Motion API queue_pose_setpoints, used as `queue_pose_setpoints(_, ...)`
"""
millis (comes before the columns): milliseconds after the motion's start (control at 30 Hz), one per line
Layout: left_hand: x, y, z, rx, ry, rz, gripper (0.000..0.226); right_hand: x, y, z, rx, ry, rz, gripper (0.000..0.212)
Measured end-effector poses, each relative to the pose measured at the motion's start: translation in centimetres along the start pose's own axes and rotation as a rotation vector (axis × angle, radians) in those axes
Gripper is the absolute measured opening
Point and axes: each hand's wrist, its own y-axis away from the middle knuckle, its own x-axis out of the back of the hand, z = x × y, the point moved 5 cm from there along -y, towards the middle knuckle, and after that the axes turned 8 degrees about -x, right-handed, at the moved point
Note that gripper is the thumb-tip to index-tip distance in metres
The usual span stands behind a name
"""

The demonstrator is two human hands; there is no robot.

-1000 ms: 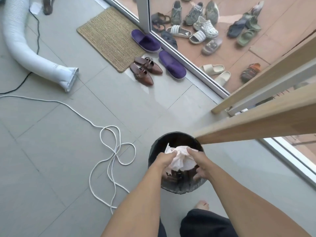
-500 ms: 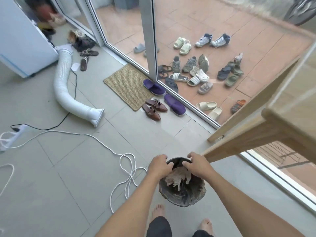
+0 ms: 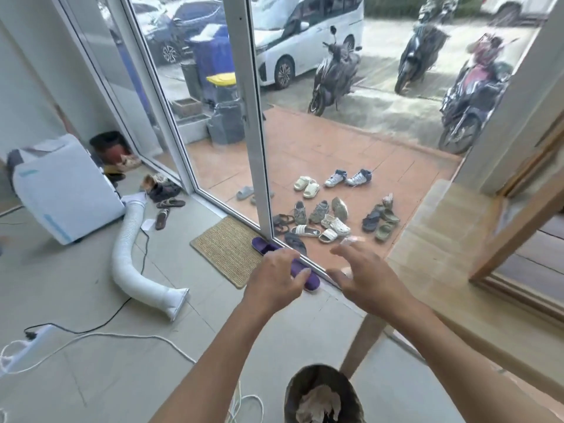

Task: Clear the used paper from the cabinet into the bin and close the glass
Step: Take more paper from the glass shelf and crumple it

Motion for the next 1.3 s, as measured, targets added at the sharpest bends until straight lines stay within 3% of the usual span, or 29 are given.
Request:
queue_pose_setpoints(267, 5.4, -2.4, 13.2, -0.393, -0.027, 0.136, 0.042, 14.3, 5.9, 0.9, 0.004, 0.04, 0.348, 0.04)
queue_pose_setpoints(533, 2.8, -2.8, 28.1, -0.712, 0.098, 0.087, 0.045, 24.7, 13.1, 8.6, -0.199, 0.086, 0.553, 0.038)
queue_pose_setpoints(633, 1.5, -3.3, 33.0, -0.782, 0.134, 0.041, 0.038, 27.7, 14.6, 11.9, -0.317, 0.093, 0.557, 0.042)
queue_pose_setpoints(900, -2.4, -7.5, 41.2, -0.82, 0.109, -0.091, 0.059, 32.7, 13.9, 17.8, -0.497, 0.137, 0.494, 0.052)
queue_pose_setpoints(1300, -7.3, -14.1, 44.2, -0.629, -0.08, -0.287, 0.072, 33.2, 8.4, 22.2, -0.581, 0.176, 0.255, 0.064)
